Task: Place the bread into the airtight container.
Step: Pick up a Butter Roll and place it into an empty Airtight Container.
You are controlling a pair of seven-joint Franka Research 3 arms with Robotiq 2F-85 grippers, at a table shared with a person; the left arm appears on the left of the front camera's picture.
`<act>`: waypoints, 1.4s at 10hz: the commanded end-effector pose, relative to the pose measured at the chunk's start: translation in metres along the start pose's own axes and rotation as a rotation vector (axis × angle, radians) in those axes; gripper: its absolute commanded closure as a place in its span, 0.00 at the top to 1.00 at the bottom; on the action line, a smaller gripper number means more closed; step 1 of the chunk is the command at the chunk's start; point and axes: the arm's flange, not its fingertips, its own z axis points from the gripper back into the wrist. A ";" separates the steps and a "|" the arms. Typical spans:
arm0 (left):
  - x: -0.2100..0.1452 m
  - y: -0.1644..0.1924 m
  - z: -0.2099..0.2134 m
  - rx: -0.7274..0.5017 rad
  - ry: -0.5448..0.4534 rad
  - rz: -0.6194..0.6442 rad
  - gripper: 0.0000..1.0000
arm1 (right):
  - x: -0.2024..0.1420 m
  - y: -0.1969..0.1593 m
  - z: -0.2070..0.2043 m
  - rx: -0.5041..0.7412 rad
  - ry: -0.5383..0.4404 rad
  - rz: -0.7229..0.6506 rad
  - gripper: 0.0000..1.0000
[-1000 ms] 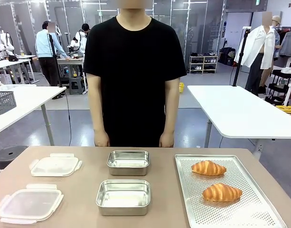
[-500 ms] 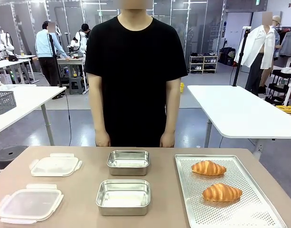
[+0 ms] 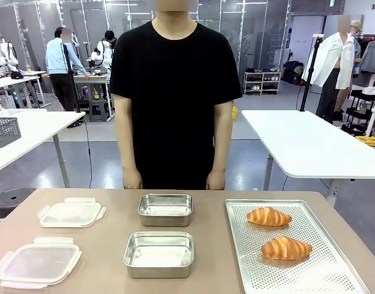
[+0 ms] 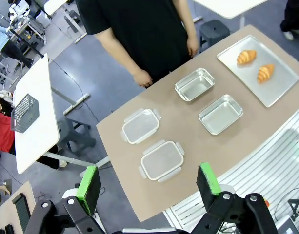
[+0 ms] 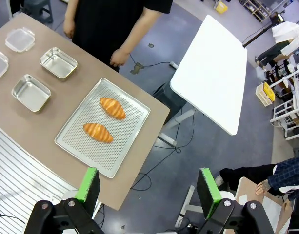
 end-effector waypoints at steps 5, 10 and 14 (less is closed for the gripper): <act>-0.003 -0.005 0.009 -0.005 -0.023 -0.004 1.00 | -0.003 0.027 -0.101 0.078 0.179 0.255 1.00; -0.003 -0.005 0.009 -0.005 -0.023 -0.004 1.00 | -0.052 0.081 -0.250 0.235 0.160 0.499 1.00; -0.003 -0.005 0.009 -0.005 -0.023 -0.004 1.00 | -0.094 0.111 -0.337 0.469 0.201 0.520 1.00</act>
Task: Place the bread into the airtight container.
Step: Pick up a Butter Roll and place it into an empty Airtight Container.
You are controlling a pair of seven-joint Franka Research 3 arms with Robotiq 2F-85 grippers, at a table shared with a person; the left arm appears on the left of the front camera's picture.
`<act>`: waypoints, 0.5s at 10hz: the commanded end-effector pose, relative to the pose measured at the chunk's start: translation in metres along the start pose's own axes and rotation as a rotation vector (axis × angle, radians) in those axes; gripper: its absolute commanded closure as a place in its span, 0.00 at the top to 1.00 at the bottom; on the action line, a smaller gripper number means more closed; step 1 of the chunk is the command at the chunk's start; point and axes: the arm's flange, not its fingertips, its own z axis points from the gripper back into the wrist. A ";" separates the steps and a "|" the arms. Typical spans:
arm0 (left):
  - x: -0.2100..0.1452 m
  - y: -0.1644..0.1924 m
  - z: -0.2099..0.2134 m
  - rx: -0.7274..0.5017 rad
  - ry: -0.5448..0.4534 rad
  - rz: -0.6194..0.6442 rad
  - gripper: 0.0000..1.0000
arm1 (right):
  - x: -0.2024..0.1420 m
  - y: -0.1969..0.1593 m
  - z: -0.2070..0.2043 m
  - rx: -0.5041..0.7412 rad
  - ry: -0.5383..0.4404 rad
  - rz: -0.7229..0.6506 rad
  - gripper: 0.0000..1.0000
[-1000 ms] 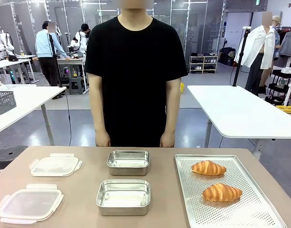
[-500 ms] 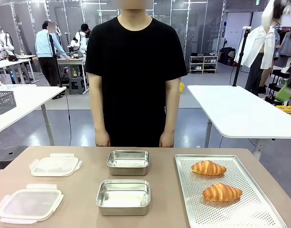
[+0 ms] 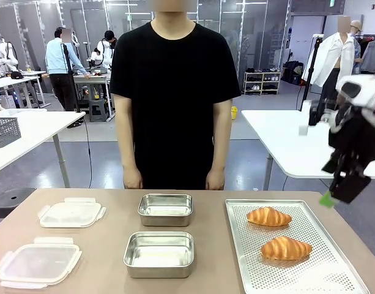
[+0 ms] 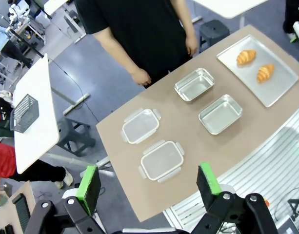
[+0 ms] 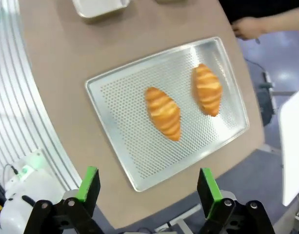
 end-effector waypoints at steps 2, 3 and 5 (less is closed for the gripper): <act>-0.003 -0.006 0.009 -0.004 -0.023 -0.004 1.00 | -0.013 -0.011 -0.043 0.085 0.020 0.038 1.00; -0.003 -0.006 0.009 -0.004 -0.023 -0.004 1.00 | -0.016 -0.013 -0.061 0.110 0.042 0.030 1.00; -0.003 -0.006 0.009 -0.004 -0.023 -0.004 1.00 | -0.017 -0.019 -0.065 0.149 0.039 -0.025 1.00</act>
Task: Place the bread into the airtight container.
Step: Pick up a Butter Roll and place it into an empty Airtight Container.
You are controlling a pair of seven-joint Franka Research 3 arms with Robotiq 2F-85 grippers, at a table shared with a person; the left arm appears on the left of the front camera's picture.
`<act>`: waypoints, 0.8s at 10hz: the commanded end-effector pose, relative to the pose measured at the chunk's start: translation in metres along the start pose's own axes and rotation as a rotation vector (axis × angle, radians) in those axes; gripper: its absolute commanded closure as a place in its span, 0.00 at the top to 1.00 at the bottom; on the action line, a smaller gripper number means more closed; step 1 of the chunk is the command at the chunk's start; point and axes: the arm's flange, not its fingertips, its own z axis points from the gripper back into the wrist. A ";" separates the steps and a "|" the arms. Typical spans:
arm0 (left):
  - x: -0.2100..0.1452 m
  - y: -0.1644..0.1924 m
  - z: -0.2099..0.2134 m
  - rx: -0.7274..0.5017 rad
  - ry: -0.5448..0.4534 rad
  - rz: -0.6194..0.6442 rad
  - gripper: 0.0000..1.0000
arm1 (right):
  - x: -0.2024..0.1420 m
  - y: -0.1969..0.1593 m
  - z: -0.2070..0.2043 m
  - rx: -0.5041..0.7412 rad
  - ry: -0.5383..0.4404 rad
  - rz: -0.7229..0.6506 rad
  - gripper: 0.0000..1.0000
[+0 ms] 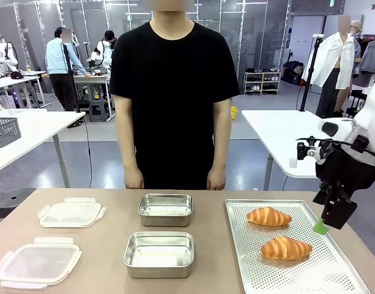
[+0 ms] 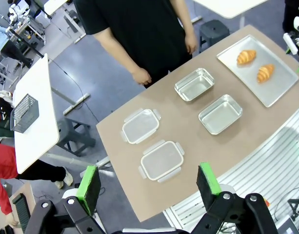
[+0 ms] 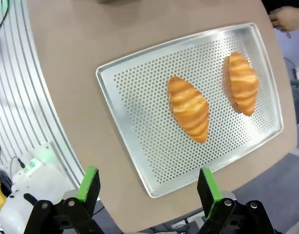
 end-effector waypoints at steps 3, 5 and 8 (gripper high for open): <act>-0.003 -0.006 0.009 -0.004 -0.023 -0.004 1.00 | 0.001 0.004 0.008 -0.021 -0.007 0.020 1.00; -0.003 -0.006 0.009 -0.004 -0.023 -0.004 1.00 | 0.001 0.004 0.008 -0.021 -0.007 0.020 1.00; -0.003 -0.006 0.009 -0.004 -0.023 -0.004 1.00 | 0.014 -0.002 -0.035 -0.022 0.038 0.115 1.00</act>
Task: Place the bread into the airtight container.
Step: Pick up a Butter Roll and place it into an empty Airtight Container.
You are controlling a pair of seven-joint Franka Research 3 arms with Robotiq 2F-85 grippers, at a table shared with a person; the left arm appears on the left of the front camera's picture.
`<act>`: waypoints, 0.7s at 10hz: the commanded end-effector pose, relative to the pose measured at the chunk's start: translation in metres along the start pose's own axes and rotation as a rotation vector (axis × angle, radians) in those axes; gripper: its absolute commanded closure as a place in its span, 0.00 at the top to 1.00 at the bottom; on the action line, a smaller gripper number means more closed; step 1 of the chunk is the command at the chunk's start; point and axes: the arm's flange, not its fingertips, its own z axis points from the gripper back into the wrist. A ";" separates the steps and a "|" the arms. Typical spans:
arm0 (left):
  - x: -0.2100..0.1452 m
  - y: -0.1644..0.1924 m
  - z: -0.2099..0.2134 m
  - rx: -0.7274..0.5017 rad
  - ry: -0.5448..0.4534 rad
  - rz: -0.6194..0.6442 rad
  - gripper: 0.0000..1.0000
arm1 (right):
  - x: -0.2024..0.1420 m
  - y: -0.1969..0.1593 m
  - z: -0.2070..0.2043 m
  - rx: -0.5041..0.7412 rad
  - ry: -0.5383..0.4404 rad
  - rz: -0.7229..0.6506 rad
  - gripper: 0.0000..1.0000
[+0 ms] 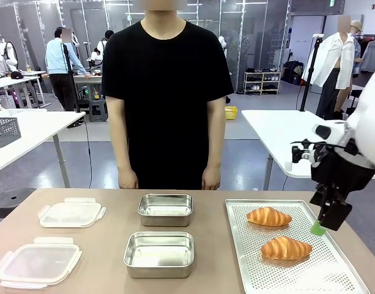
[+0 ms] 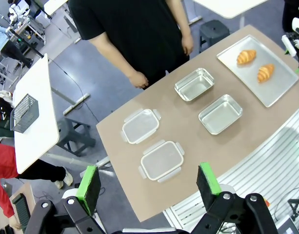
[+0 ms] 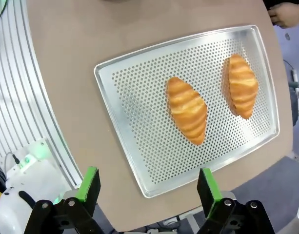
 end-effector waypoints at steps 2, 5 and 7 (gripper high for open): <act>-0.003 -0.006 0.009 -0.004 -0.023 -0.004 1.00 | 0.011 -0.007 -0.057 0.036 0.025 0.079 1.00; -0.003 -0.006 0.009 -0.004 -0.023 -0.004 1.00 | 0.020 -0.008 -0.093 0.014 0.056 0.153 1.00; -0.003 -0.006 0.009 -0.004 -0.023 -0.004 1.00 | 0.020 -0.015 -0.109 0.014 0.052 0.228 1.00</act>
